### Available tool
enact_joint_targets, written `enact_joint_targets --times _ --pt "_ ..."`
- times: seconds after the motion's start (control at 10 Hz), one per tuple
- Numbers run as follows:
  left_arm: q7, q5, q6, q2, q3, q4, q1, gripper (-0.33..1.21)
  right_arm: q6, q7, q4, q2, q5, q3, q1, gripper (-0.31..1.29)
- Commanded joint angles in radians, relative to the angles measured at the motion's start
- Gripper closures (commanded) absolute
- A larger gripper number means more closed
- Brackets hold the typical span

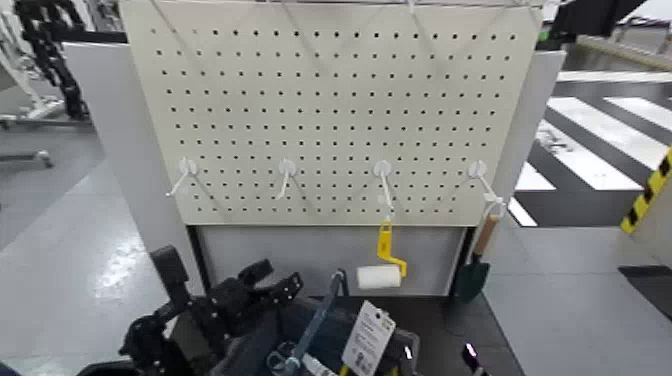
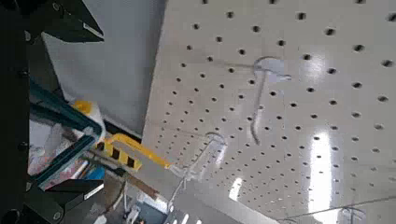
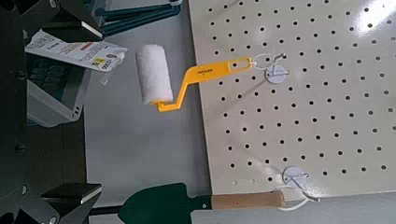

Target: Put the red screwdriver into the crate.

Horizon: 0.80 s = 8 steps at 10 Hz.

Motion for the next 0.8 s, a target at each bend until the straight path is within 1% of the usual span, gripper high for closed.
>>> enact_joint_targets --times 0.1,0.2,0.3,0.4,0.5,0.6,0.7,0.8 --pt "0.109 -0.156 -0.07 -0.02 0.058 -0.123 0.068 0.18 -0.002 0.0 0.0 -0.001 0.0 -0.002 0.0 0.16" --pt "0.161 -0.221 -0.091 -0.049 0.086 -0.151 0.114 0.18 -0.003 0.0 0.0 -0.001 0.0 -0.002 0.0 0.16" --pt "0.236 -0.255 -0.139 -0.063 0.084 -0.163 0.167 0.18 -0.003 0.0 -0.002 -0.003 0.0 -0.003 0.002 0.16" --pt "0.287 -0.301 -0.177 -0.081 0.087 -0.169 0.211 0.17 -0.005 0.0 -0.002 -0.003 0.0 -0.005 0.002 0.16" --pt "0.33 -0.35 -0.208 -0.097 0.095 -0.179 0.253 0.18 -0.006 0.0 -0.002 -0.003 0.0 -0.005 0.002 0.16" --pt "0.382 -0.383 -0.242 -0.106 0.095 -0.189 0.295 0.18 -0.006 0.0 -0.002 -0.004 0.0 -0.005 0.002 0.16" --pt "0.434 -0.405 -0.271 -0.117 0.086 -0.191 0.337 0.17 -0.006 0.0 -0.002 -0.004 0.0 -0.007 0.002 0.16" --pt "0.46 -0.456 -0.301 -0.137 0.094 -0.186 0.366 0.18 -0.008 0.0 -0.002 -0.004 0.0 -0.008 0.003 0.16"
